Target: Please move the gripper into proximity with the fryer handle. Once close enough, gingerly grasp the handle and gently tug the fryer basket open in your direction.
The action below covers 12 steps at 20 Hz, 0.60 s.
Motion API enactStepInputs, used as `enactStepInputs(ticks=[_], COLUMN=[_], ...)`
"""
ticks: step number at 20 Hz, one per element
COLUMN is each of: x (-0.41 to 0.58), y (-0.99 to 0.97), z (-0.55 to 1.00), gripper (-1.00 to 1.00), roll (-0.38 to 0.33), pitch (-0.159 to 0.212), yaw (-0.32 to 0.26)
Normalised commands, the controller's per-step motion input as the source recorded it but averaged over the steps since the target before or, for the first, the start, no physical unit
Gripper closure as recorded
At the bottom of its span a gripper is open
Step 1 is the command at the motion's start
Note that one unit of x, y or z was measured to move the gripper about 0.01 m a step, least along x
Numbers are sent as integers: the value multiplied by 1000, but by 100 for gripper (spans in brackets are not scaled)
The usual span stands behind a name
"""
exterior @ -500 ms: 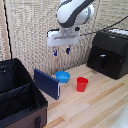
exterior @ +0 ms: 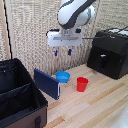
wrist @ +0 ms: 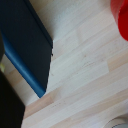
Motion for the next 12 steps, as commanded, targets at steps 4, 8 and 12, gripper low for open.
enactStepInputs(ticks=[4, 8, 12], x=[14, 21, 8], y=[1, 12, 19], z=[0, 0, 1], gripper=[-100, -100, -100], roll=[-75, -253, -371], pitch=[-2, -16, -23], yaw=[-365, -254, -132])
